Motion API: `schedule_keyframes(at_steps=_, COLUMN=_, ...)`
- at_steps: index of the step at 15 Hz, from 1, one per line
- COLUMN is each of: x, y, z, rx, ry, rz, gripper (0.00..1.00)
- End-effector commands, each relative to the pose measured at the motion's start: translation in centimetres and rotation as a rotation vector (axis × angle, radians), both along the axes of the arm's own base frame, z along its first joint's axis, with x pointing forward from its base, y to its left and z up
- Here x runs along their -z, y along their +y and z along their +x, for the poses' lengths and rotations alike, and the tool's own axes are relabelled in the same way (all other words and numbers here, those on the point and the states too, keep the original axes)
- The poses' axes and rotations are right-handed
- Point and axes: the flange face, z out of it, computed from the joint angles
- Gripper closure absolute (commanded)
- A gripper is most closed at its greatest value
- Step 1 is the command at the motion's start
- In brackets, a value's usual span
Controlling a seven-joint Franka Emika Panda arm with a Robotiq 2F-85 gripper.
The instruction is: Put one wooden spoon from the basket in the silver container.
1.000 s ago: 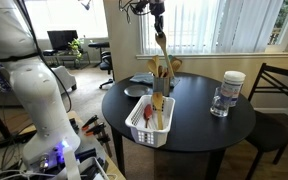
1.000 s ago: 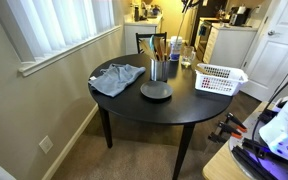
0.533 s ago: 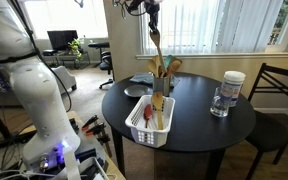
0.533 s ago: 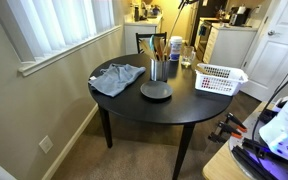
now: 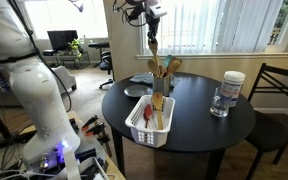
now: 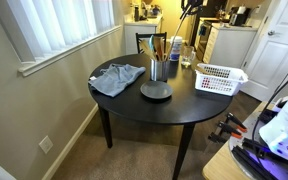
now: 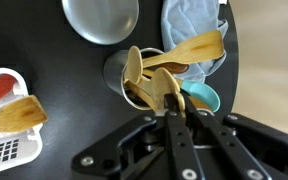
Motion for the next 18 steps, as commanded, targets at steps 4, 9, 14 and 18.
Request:
schedule_keyframes(at_steps=4, x=2.8, y=-1.5, z=0.0, rx=0.019, ry=0.021, rz=-0.008, gripper=0.55)
schedule_keyframes(at_steps=9, x=3.7, y=-1.4, z=0.3, rx=0.018, ry=0.056, rz=-0.025, gripper=0.23)
schedule_keyframes(at_steps=14, x=3.2, y=-1.6, z=-0.1, rx=0.011, ry=0.098, rz=-0.130, gripper=0.00)
schedule_keyframes(at_steps=18, x=3.7, y=-1.5, z=0.5, rx=-0.004, ry=0.082, rz=-0.107, gripper=0.00)
